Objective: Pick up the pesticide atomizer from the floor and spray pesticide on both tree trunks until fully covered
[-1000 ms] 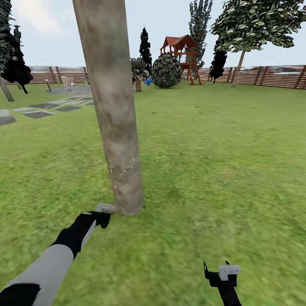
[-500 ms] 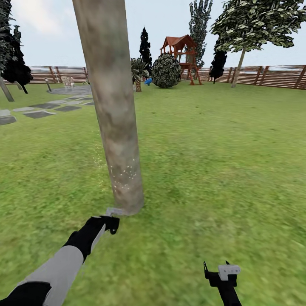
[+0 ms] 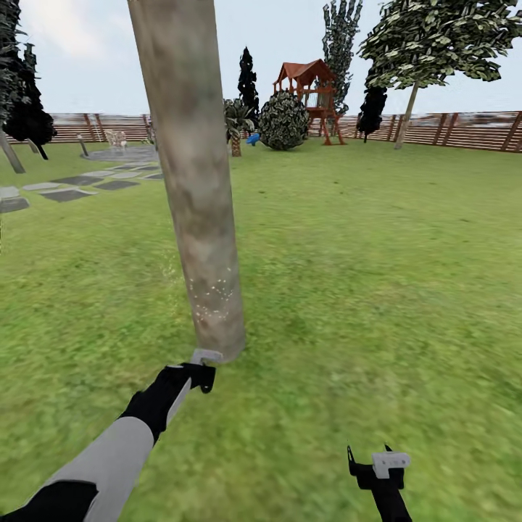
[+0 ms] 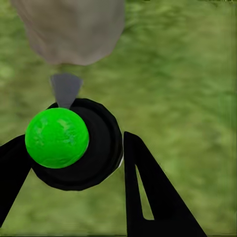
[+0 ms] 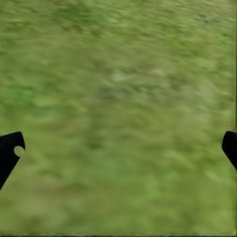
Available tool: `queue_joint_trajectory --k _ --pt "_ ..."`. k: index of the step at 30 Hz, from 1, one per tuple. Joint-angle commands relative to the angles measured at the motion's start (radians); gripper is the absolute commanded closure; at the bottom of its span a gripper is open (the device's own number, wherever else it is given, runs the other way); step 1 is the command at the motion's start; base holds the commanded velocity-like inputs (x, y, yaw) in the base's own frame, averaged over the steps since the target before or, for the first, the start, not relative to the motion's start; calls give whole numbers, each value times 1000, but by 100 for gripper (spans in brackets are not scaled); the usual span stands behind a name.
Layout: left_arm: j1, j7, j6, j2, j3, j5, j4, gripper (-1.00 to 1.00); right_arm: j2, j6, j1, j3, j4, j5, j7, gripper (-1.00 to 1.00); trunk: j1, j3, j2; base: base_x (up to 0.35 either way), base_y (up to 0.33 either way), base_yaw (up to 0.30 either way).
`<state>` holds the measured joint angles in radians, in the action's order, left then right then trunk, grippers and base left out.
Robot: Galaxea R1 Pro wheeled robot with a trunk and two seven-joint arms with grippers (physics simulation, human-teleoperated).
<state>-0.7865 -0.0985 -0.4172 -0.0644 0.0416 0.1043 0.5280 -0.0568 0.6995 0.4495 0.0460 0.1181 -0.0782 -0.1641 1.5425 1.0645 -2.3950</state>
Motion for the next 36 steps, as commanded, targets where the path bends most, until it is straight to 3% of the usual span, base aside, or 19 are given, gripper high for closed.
queue_joint_trajectory --k 1,4,6,8,11,13,16,17,18,20,22,26,28,31,34,36 --pt "0 -1 0 3 -1 -1 5 100 0 0 0 0 0 0 0 -100 0 0 0 -323 0 0" --pt "1 0 -1 37 -4 -5 13 100 0 0 0 0 0 0 0 -100 0 0 0 -331 0 0" --pt "2 1 -1 43 -4 -6 13 100 0 0 0 0 0 0 0 -100 0 0 0 -180 0 0" --pt "-1 16 -1 24 2 -3 17 100 0 0 0 0 0 0 0 -100 0 0 0 -24 0 0" --pt "-9 64 -8 -25 3 -2 39 100 0 0 0 0 0 -1 0 -100 0 0 0 -5 0 0" --pt "-10 84 -18 -39 3 -7 102 100 0 0 0 0 0 0 0 -100 0 0 0 0 0 0" --pt "-10 82 -21 -24 -3 -7 125 100 0 0 0 0 0 -1 0 -100 0 0 0 -33 0 0" --pt "-10 82 -21 11 -9 -10 128 100 0 0 0 0 0 -1 0 -100 0 0 0 -259 0 0" --pt "-10 82 -21 26 -18 -11 130 100 0 0 0 0 0 -1 0 -100 0 0 0 -305 0 0" --pt "-10 82 -21 28 -23 -11 131 100 0 0 0 0 0 -1 0 -100 0 0 0 -324 0 0" --pt "-15 83 -22 14 -23 -12 133 100 0 0 0 0 0 0 0 -100 0 0 0 -325 0 0" --pt "-61 88 -87 -50 -21 -7 135 100 0 0 0 0 0 0 0 -100 0 0 0 -109 0 0" --pt "-84 88 -106 -55 -21 -8 161 100 0 0 0 0 0 -1 0 -100 0 0 0 -12 0 0" --pt "-89 82 -167 -35 -28 -9 260 100 0 0 0 0 0 -1 0 -100 0 0 0 -2 0 0" --pt "-87 80 -191 28 -39 -11 332 100 0 0 0 0 0 -1 0 -100 0 0 0 0 0 0" --pt "-85 80 -200 34 -50 -12 350 100 -1 0 0 0 0 -1 0 -100 0 0 0 0 0 0"
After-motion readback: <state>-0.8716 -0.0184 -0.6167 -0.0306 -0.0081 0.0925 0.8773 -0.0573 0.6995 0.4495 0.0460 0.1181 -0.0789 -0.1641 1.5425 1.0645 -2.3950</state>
